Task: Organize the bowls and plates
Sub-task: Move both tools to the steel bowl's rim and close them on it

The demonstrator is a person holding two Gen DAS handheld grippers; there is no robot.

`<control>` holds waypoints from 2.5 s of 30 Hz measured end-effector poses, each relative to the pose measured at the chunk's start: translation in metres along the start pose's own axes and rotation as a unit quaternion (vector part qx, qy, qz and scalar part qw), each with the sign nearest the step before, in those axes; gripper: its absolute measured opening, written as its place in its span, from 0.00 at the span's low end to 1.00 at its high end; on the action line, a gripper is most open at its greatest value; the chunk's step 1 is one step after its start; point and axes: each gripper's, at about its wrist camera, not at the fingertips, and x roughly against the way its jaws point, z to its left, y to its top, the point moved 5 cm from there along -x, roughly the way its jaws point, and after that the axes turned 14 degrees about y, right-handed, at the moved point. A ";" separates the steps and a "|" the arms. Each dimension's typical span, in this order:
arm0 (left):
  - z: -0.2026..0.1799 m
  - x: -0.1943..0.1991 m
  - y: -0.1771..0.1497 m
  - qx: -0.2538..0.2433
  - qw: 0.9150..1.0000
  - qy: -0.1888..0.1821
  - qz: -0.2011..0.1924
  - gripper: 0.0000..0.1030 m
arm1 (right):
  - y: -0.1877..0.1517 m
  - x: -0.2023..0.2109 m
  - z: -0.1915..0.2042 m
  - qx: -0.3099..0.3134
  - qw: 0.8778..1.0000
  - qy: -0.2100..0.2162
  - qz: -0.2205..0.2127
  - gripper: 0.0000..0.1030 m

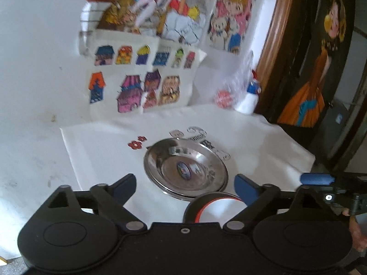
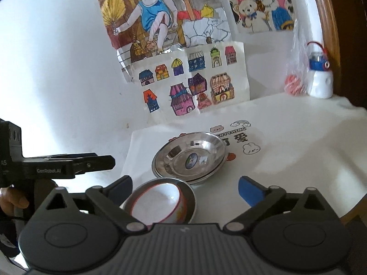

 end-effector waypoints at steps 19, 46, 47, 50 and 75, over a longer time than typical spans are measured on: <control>0.023 0.003 -0.062 0.029 0.995 0.090 -0.003 0.99 | -0.040 -0.013 0.018 0.088 0.987 -0.121 0.062 1.00; 0.008 -0.022 -0.075 -0.003 0.994 0.102 0.049 0.99 | -0.034 -0.038 -0.020 0.065 0.985 -0.121 0.101 1.00; 0.008 -0.024 -0.074 -0.004 0.993 0.102 0.051 0.99 | -0.034 -0.040 -0.021 0.066 0.985 -0.120 0.104 1.00; 0.008 -0.028 -0.073 -0.005 0.993 0.108 0.055 0.99 | -0.033 -0.047 -0.025 0.067 0.984 -0.120 0.115 1.00; 0.001 -0.057 -0.062 -0.033 0.988 0.126 0.084 0.92 | -0.029 -0.079 -0.049 0.006 0.978 -0.099 0.184 0.86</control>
